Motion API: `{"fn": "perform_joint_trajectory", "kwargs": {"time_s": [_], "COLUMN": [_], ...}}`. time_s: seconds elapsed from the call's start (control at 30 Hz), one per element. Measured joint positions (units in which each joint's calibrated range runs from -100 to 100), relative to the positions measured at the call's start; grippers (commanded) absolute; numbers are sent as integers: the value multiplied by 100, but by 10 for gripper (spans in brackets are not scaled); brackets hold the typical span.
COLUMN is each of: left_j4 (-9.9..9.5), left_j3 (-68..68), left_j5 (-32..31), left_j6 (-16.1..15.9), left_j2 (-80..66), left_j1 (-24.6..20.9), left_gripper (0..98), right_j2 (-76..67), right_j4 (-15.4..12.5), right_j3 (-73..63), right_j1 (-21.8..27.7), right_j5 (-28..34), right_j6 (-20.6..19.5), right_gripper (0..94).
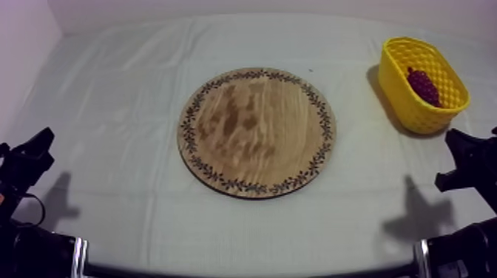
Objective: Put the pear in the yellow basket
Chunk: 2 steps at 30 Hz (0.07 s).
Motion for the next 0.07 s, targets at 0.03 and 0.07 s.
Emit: {"fn": "perform_joint_trajectory", "kwargs": {"time_s": [0.03, 0.07], "left_j4": [0, 0], "left_j3": [0, 0], "left_j5": [0, 0], "left_j6": [0, 0], "left_j2": [0, 0], "left_j1": [0, 0], "left_gripper": [1, 1], "right_j2": [0, 0], "right_j4": [0, 0], "right_j3": [0, 0], "right_j1": [0, 0], "right_j5": [0, 0], "right_j6": [0, 0], "right_gripper": [5, 5]}}
